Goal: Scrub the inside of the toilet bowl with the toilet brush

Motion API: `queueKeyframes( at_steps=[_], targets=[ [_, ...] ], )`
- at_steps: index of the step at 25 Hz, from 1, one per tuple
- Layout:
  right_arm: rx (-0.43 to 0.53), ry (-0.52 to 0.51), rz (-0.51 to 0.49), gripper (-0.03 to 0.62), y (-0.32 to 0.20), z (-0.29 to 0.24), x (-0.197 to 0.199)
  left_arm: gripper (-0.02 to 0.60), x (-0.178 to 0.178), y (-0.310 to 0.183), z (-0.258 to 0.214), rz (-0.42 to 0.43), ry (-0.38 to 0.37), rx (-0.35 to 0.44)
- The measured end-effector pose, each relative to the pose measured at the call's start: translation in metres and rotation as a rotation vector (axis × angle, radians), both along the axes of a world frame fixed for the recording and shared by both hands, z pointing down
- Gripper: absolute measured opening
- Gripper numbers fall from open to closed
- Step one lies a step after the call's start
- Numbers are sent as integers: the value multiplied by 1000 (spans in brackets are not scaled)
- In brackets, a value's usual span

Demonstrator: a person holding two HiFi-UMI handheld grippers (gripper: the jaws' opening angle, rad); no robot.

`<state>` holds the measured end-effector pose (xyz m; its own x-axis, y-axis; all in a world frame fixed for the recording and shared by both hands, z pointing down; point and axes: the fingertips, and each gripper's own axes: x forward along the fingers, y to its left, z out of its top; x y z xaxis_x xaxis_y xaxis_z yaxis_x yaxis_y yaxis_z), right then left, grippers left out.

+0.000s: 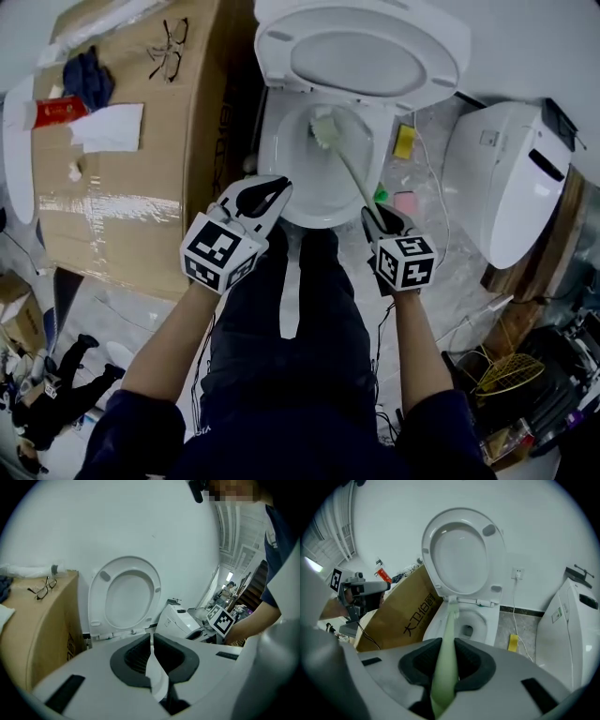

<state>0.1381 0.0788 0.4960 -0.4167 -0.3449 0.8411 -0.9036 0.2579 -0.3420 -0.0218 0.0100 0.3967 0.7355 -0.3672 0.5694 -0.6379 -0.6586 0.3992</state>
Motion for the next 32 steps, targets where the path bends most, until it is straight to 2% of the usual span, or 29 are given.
queueKeyframes(
  at_steps=[13,32],
  targets=[
    [96,-36,-57,86,-11,-93,-28,44,-11,-4,-86,-5,25,81],
    [257,-77,-131,87,-37,-209,-56,44,-41,-14,-191,-58,32,210]
  ],
)
